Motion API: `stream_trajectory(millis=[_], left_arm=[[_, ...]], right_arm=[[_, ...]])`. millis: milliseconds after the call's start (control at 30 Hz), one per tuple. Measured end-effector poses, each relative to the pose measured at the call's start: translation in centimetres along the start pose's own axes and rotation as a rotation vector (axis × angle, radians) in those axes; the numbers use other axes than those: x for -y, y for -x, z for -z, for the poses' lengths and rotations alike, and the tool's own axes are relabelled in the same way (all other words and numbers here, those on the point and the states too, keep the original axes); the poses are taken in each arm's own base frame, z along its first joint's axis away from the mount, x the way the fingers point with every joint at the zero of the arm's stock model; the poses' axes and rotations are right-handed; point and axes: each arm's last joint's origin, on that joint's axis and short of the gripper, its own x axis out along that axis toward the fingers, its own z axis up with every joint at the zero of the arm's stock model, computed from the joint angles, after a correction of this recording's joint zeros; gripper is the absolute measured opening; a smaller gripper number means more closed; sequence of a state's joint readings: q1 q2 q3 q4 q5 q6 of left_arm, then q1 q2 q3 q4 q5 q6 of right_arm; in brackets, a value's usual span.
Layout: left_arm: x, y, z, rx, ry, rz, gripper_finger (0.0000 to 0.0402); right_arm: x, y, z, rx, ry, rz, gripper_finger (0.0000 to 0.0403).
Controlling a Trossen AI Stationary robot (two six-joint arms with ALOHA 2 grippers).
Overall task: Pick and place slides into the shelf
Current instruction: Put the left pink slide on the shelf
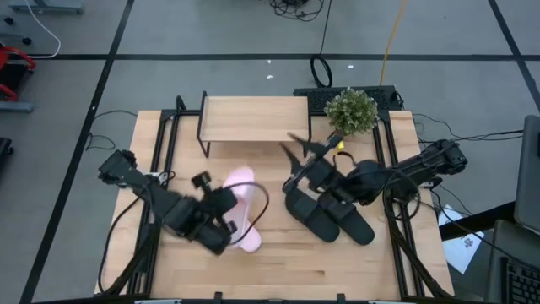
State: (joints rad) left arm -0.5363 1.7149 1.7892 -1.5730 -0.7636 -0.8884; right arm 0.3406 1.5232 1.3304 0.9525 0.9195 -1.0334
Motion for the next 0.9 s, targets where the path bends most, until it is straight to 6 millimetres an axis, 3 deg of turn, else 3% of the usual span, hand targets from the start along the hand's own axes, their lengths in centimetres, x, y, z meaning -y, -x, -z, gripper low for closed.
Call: stream_trajectory(millis=[167, 367, 633, 900], left_arm=[[-3.5, 0.2, -3.8, 0.127, -0.083, -0.118, 0.0], [-10.4, 0.9, -7.4, 0.205, -0.085, -0.307, 0.0], [-18.4, -0.3, -8.3, 0.083, -0.056, -0.406, 0.0], [-22.9, -3.1, -8.4, -0.089, -0.161, -0.452, 0.0]], right_arm=[[1.7, 0.2, -0.8, 0.057, 0.013, 0.119, 0.0116], [2.4, 0.2, -1.1, 0.061, 0.061, 0.141, 0.0116], [3.8, 0.2, -1.5, 0.061, 0.075, 0.168, 0.0116], [5.2, -0.8, -1.0, 0.046, 0.083, 0.224, 0.0116]])
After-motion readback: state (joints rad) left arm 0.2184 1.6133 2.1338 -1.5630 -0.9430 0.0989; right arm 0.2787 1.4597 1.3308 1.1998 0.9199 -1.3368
